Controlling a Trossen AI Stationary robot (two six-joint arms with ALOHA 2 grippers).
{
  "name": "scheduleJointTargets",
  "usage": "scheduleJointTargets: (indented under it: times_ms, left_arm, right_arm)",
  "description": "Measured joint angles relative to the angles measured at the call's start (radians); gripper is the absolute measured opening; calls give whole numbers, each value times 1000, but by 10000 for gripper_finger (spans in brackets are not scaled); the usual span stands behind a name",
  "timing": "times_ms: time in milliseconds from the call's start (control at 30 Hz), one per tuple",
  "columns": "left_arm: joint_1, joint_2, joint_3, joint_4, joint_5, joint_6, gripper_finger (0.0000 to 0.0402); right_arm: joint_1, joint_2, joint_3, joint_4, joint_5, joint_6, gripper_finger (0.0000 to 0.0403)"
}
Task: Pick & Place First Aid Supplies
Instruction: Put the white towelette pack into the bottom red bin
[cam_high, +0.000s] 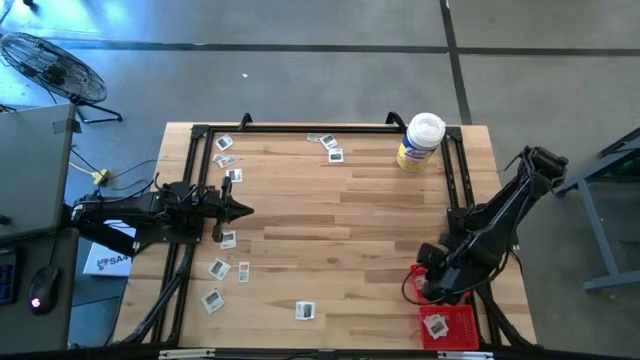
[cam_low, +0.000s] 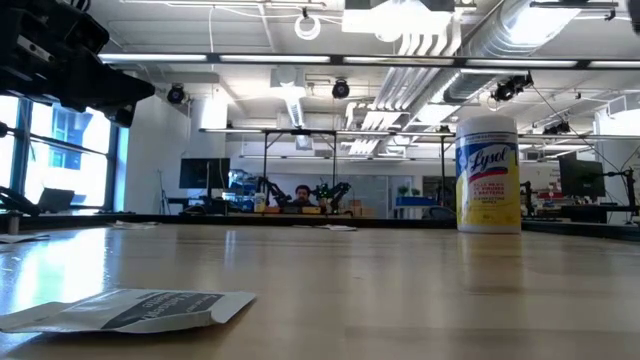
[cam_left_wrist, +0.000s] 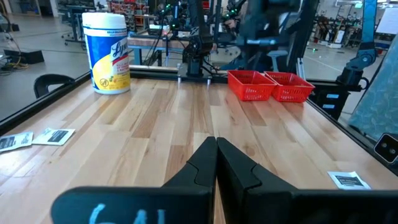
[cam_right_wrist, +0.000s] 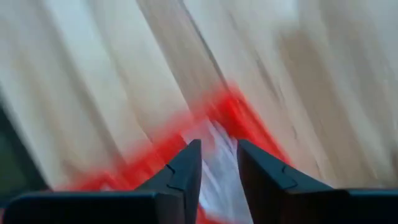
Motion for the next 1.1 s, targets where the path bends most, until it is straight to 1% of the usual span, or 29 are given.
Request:
scheduleJointTargets:
  times_ms: [67,167,200,267,367,467,567,700,967,1033,1100]
  left_arm:
    - [0,0,0,0,0,0,1]
    - [0,0,0,0,0,0,1]
    - [0,0,0,0,0,0,1]
    - [0,0,0,0,0,0,1]
    - [0,0,0,0,0,0,1]
    - [0,0,0,0,0,0,1]
    - [0,0,0,0,0,0,1]
    - [0,0,0,0,0,0,1]
    - [0,0,0,0,0,0,1]
    - [0,0,0,0,0,0,1]
    - [0,0,0,0,0,0,1]
  right_arm:
    - [-18,0,32,80,130,-107,98]
    - [-47,0,37,285,330,-321,97]
    - [-57,-1,28,364,371,-395,97]
    - [-84,1,-2,509,389,-519,98]
    - [-132,19,-53,709,361,-640,99]
    - [-181,68,-99,904,325,-754,99]
    - [-227,113,-130,1048,301,-854,99]
    - [-292,188,-132,1132,252,-969,99]
    - [-422,411,-127,1465,44,-1167,99]
    - [-437,460,-102,1495,0,-1193,100]
    - [-446,511,-54,1497,-74,-1225,107]
